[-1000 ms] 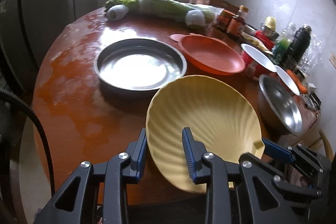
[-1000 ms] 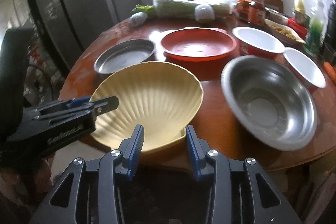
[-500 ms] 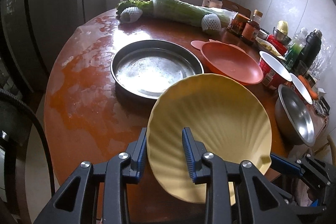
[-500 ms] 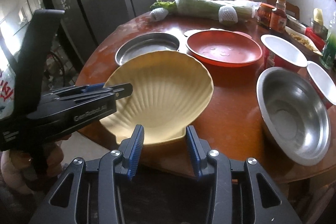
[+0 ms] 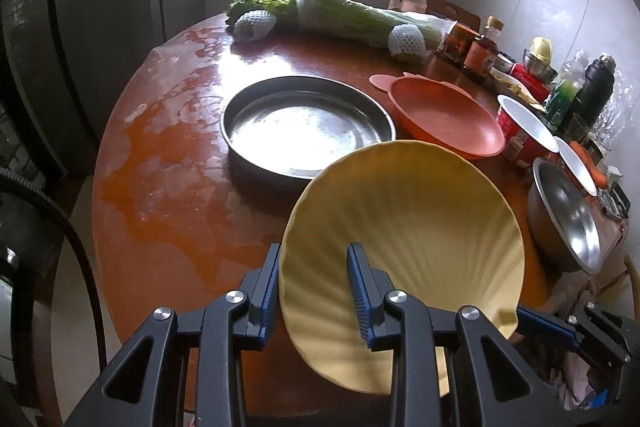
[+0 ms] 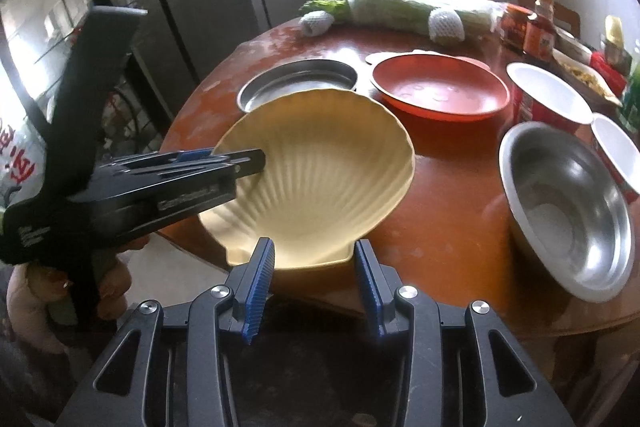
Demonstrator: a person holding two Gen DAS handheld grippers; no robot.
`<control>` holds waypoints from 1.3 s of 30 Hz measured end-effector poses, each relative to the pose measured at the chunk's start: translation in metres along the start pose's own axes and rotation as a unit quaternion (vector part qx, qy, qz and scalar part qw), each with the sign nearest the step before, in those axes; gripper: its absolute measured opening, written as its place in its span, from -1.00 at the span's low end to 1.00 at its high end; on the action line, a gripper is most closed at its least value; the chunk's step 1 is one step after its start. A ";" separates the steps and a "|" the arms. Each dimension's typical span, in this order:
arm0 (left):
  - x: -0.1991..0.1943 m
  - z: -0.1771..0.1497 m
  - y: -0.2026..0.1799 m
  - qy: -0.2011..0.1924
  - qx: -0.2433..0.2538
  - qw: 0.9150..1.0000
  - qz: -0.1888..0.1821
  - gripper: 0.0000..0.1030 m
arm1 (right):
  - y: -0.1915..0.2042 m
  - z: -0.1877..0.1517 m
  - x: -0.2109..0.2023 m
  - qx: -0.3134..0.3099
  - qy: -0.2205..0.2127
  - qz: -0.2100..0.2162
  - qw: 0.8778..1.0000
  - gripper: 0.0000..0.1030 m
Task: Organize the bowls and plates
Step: 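Grasp the cream shell plate rim with the right gripper and lift it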
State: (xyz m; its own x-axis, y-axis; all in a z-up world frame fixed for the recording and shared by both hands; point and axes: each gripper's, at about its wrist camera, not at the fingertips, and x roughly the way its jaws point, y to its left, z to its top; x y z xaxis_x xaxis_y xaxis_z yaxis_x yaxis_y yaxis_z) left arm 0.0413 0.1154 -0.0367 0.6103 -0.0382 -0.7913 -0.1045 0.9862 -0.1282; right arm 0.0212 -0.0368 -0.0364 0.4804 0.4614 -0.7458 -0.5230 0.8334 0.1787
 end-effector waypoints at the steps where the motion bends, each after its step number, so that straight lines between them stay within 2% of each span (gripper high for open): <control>1: 0.000 0.000 0.001 0.000 0.000 1.000 0.001 -0.37 | 0.001 0.000 0.000 -0.002 0.002 0.002 1.000 -0.15; 10: 0.001 0.003 0.008 0.002 -0.002 1.000 0.005 -0.37 | 0.011 0.000 0.004 -0.026 0.010 0.019 0.999 -0.11; 25: 0.007 0.008 0.009 0.003 -0.001 1.000 0.002 -0.37 | -0.011 -0.001 0.002 0.020 0.015 0.032 0.999 -0.09; 30: 0.009 0.012 0.013 0.000 0.000 1.000 0.006 -0.37 | -0.025 0.006 0.002 0.049 0.004 0.021 0.999 -0.09; 39: 0.015 0.019 0.014 -0.003 0.006 1.000 0.009 -0.37 | -0.028 0.019 0.013 0.038 -0.002 -0.001 0.999 -0.07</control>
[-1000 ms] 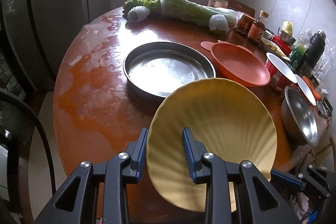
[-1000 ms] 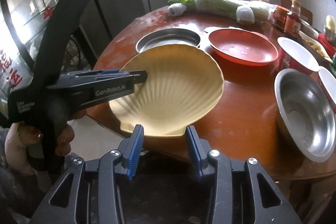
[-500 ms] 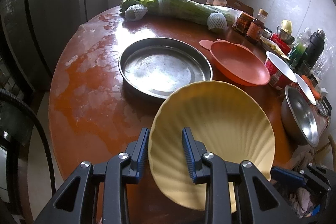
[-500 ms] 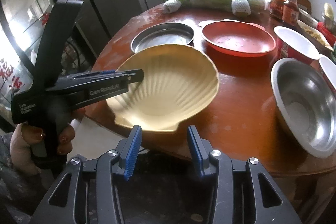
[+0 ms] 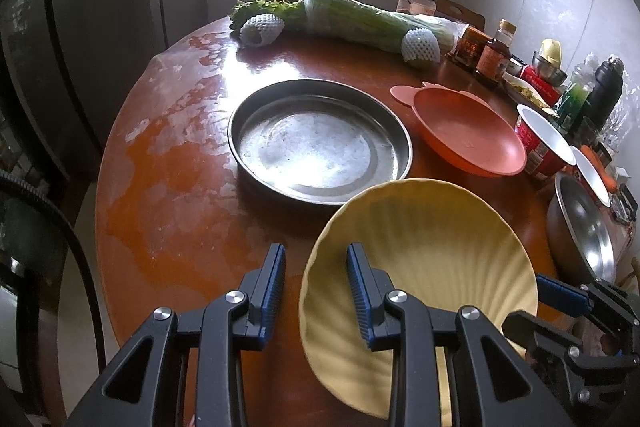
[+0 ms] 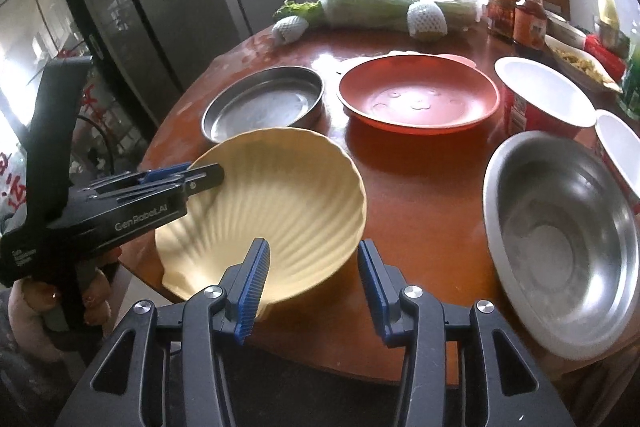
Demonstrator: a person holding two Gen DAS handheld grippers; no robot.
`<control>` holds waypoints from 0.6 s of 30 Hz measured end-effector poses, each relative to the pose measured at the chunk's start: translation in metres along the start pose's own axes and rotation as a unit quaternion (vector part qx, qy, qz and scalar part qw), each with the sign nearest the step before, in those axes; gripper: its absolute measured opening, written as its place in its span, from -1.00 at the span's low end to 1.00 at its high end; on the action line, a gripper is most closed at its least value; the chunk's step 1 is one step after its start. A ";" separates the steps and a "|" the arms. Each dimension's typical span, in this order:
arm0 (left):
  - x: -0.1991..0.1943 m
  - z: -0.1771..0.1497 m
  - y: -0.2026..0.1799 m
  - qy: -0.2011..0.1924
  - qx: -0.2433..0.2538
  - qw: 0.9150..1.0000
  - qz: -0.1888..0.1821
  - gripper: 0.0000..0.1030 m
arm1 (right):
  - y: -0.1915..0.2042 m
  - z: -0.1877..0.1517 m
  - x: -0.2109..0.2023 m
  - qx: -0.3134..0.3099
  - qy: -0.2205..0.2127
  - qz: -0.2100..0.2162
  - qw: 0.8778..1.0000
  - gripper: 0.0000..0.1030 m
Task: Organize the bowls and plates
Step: 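Grasp the cream shell plate rim with the right gripper and lift it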
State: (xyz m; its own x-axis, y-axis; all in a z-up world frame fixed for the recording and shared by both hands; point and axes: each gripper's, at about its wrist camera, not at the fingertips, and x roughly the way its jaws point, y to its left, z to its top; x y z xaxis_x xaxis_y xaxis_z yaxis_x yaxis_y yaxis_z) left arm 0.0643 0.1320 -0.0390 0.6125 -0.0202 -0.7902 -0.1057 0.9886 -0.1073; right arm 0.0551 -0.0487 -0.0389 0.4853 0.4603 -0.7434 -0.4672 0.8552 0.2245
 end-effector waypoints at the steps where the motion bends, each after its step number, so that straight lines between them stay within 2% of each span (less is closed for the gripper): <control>1: 0.000 0.000 0.000 0.000 0.000 1.000 0.001 -0.37 | 0.002 0.001 0.001 -0.002 0.001 0.001 1.000 -0.07; 14: 0.000 0.004 0.005 -0.003 -0.009 1.000 0.004 -0.37 | -0.003 0.004 0.004 0.007 -0.001 -0.002 1.000 -0.07; 18: -0.011 0.004 0.007 -0.016 -0.014 1.000 0.003 -0.30 | -0.006 0.007 -0.003 0.010 -0.014 -0.009 1.000 0.03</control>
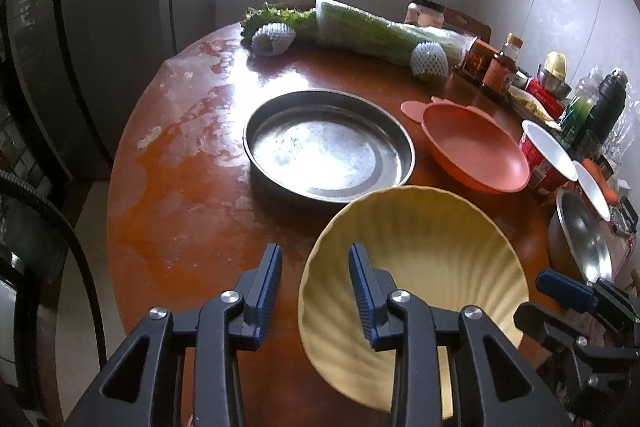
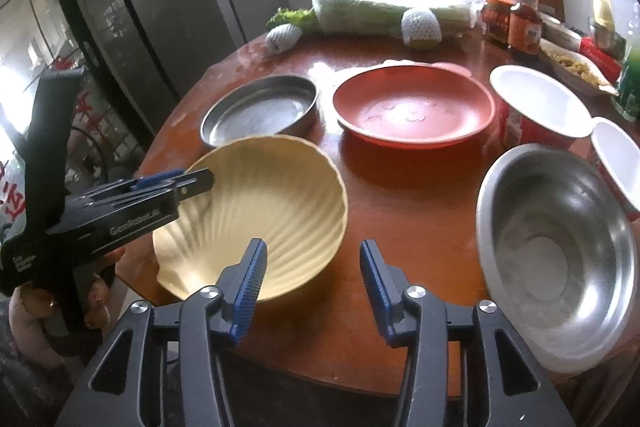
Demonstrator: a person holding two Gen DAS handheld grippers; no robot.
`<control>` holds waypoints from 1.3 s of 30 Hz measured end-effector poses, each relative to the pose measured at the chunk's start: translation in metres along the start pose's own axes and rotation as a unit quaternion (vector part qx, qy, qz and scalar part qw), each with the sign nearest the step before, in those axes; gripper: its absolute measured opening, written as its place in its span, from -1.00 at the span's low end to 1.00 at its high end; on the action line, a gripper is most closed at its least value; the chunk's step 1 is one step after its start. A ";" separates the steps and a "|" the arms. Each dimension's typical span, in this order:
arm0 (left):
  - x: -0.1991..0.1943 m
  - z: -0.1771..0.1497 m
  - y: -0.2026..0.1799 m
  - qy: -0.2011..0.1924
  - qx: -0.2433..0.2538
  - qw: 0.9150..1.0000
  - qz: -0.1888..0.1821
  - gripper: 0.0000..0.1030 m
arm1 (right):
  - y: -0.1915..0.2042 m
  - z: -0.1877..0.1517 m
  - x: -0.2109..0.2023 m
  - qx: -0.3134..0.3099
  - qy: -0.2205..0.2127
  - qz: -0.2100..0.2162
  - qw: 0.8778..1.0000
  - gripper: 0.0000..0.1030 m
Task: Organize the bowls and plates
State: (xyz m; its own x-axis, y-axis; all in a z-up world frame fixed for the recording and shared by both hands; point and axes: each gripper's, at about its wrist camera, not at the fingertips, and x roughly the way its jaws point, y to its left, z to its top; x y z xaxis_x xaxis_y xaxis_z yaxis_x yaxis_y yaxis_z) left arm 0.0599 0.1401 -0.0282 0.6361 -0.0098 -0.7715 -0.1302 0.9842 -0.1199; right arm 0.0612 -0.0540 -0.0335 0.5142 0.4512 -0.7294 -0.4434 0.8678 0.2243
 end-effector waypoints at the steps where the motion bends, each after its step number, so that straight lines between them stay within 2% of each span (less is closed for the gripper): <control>1: -0.003 0.000 0.001 -0.004 -0.002 1.000 0.000 -0.28 | -0.001 0.001 -0.003 0.000 -0.007 -0.003 1.000 0.04; 4: -0.011 0.001 0.001 -0.012 -0.002 1.000 0.001 -0.27 | -0.002 0.003 -0.011 0.003 -0.021 0.000 1.000 0.11; 11: -0.026 0.004 0.002 -0.027 -0.002 1.000 0.002 -0.23 | -0.003 0.014 -0.028 0.017 -0.061 0.015 0.998 0.45; 21: -0.036 0.010 0.010 -0.039 -0.005 0.999 0.011 -0.14 | 0.013 0.039 -0.035 0.002 -0.080 0.025 0.996 0.47; 25: -0.035 0.018 0.018 -0.042 -0.006 0.999 0.020 -0.02 | 0.021 0.054 -0.027 -0.003 -0.081 0.029 0.996 0.47; 32: -0.022 0.035 0.030 -0.042 -0.005 0.999 0.031 -0.01 | 0.028 0.080 0.006 -0.009 -0.065 0.014 0.998 0.47; 39: 0.004 0.054 0.041 -0.028 -0.007 0.999 0.036 -0.01 | 0.030 0.095 0.049 -0.004 -0.032 0.018 0.999 0.47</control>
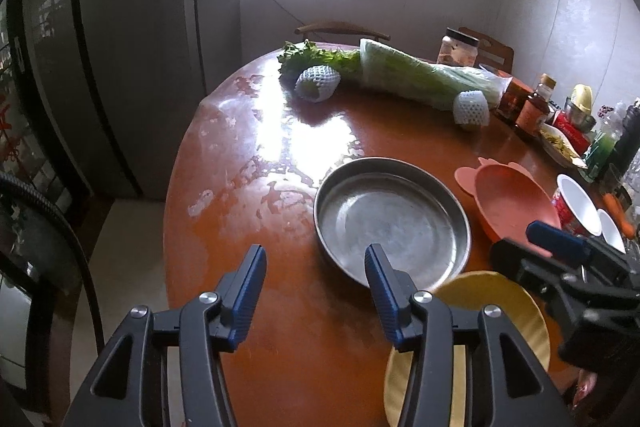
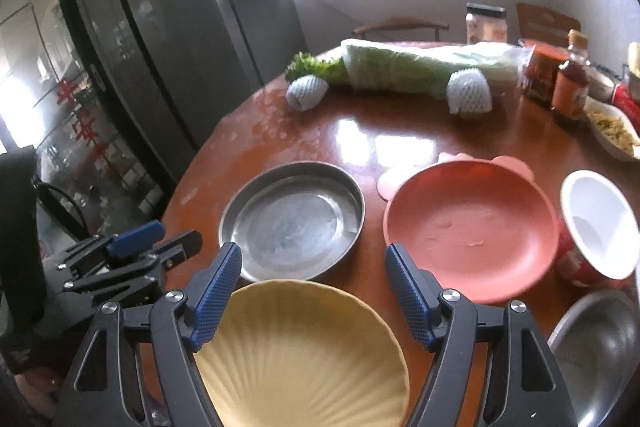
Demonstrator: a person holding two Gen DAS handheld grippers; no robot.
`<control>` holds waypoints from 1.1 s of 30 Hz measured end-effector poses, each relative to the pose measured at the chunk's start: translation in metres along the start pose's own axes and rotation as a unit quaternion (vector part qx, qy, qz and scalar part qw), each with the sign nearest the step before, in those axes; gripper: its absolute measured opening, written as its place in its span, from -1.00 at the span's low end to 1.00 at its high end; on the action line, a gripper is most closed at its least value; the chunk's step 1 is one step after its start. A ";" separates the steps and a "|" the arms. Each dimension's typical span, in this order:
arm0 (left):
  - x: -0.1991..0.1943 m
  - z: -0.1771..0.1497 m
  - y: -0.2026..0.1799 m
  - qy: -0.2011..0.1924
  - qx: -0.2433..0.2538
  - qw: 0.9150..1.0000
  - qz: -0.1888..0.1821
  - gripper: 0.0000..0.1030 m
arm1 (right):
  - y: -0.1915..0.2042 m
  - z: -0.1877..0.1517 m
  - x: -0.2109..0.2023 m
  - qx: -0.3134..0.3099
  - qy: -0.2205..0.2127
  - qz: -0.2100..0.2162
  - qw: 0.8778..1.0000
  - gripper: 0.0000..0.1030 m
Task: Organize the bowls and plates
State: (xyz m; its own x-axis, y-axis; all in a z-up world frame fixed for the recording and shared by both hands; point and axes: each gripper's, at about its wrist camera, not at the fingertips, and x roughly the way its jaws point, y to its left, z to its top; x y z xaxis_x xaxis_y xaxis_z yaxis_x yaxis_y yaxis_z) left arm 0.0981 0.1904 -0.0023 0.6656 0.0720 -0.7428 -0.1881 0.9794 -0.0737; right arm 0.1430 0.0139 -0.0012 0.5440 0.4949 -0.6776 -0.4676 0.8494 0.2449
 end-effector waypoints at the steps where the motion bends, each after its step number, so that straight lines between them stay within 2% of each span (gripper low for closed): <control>1: 0.004 0.002 0.000 0.002 0.001 1.000 0.000 -0.01 | -0.002 0.001 0.008 0.005 0.007 -0.003 1.000 0.47; 5: 0.019 0.009 -0.001 0.012 0.006 1.000 -0.005 -0.01 | -0.007 0.003 0.025 0.014 0.021 -0.005 1.000 0.37; 11: 0.035 0.015 -0.004 0.023 0.010 1.000 -0.018 -0.01 | -0.010 0.005 0.042 0.011 0.033 -0.015 0.999 0.11; 16: 0.045 0.018 -0.005 0.030 0.013 0.999 -0.024 -0.01 | -0.013 0.007 0.052 0.011 0.046 -0.022 0.999 0.03; 23: 0.062 0.019 -0.001 0.049 0.003 0.998 -0.036 -0.01 | -0.008 0.011 0.064 -0.005 0.068 -0.027 0.997 -0.27; 25: 0.065 0.019 -0.002 0.053 0.003 0.998 -0.041 -0.07 | -0.007 0.012 0.068 -0.009 0.071 -0.031 0.997 -0.33; 26: 0.066 0.018 -0.003 0.054 0.004 0.998 -0.042 -0.18 | -0.006 0.012 0.069 -0.009 0.072 -0.032 0.997 -0.37; 33: 0.068 0.021 0.000 0.050 -0.002 0.998 -0.038 -0.28 | -0.006 0.018 0.070 -0.003 0.069 -0.026 0.997 -0.42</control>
State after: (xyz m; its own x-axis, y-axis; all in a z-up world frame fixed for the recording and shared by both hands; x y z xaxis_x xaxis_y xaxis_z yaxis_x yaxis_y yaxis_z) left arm 0.1586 0.1987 -0.0394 0.6022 -0.0226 -0.7980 -0.1431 0.9804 -0.1357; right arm 0.1963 0.0469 -0.0376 0.4669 0.4200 -0.7782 -0.4453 0.8719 0.2035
